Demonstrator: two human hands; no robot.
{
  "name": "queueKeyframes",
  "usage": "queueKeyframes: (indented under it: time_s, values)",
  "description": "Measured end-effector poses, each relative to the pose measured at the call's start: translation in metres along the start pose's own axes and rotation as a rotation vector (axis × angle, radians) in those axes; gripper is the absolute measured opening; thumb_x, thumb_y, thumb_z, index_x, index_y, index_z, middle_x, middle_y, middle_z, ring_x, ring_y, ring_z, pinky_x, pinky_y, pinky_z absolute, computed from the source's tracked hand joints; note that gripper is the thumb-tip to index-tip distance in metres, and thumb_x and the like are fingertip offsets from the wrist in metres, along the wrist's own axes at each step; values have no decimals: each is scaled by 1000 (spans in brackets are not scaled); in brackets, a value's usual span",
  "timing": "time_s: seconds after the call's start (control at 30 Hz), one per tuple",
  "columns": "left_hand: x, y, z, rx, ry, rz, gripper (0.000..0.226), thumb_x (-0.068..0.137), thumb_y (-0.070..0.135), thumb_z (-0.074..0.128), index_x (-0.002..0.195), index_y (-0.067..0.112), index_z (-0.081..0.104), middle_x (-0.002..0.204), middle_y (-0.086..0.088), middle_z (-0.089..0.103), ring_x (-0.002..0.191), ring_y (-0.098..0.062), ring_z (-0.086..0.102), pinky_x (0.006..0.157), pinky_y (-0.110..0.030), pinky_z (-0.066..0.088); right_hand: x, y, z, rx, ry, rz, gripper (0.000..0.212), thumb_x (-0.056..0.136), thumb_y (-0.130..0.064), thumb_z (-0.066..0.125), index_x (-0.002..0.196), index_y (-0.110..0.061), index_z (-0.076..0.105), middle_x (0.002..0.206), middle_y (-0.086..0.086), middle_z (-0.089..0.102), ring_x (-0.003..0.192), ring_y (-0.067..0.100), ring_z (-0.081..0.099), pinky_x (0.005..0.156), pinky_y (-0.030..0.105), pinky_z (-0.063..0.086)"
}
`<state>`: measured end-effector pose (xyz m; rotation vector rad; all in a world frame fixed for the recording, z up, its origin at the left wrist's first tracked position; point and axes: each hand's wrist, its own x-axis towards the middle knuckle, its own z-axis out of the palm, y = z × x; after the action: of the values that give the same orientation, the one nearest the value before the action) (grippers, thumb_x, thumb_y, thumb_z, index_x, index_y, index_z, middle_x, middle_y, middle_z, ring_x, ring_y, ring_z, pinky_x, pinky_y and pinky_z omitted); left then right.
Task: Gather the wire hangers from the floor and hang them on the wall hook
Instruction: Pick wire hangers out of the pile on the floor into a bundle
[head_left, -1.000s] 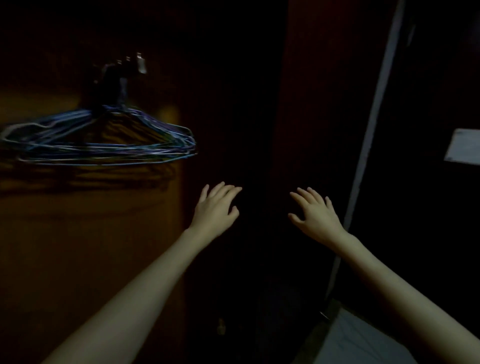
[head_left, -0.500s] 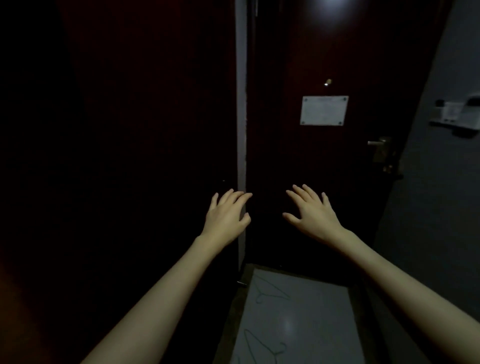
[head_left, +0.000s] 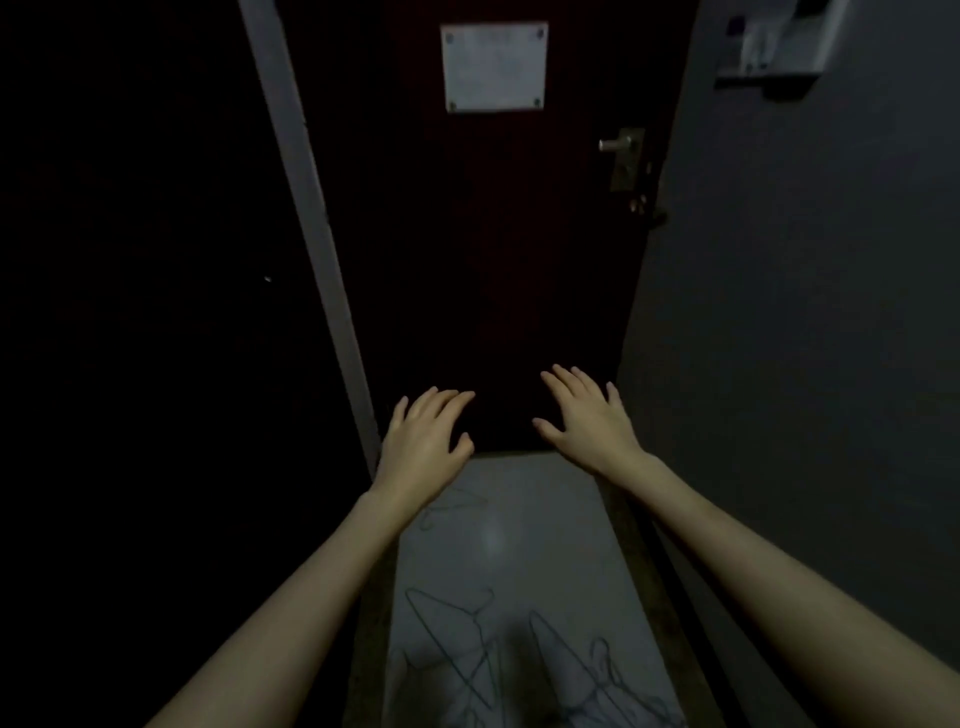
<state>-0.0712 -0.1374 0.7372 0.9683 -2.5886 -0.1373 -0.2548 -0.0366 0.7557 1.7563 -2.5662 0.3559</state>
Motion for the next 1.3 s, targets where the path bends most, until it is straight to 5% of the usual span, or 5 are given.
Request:
queueKeyframes:
  time_s: [0.57,0.73,0.97,1.3]
  values:
    - [-128,-77,490,-153,-195,58,80,73,52,12,143,21,35,140,0,46,130,-19,39,115,-39,20,-64,134,461,-23,-117,167,64,96,-43,39,149,-20,11,158,-1,9,144,17,11,116,45,9]
    - [-150,-97,610,-149,-253,58,61,88,38,31,147,21,27,146,1,39,135,-15,32,116,-35,14,-72,161,592,-53,-129,157,64,95,-42,41,149,-20,13,157,-1,11,143,17,13,115,47,9]
    - [-173,-80,717,-405,-250,-101,59,94,26,47,148,17,23,147,-7,36,132,-23,36,110,-34,25,-81,186,683,-46,-131,199,63,95,-39,43,148,-18,16,157,1,14,142,18,18,114,47,14]
    - [-225,-72,796,-328,-327,-45,58,97,25,41,149,18,16,152,-2,28,136,-18,29,113,-31,21,-127,227,781,-44,-166,185,60,96,-34,41,149,-21,15,156,-2,17,140,16,24,114,40,18]
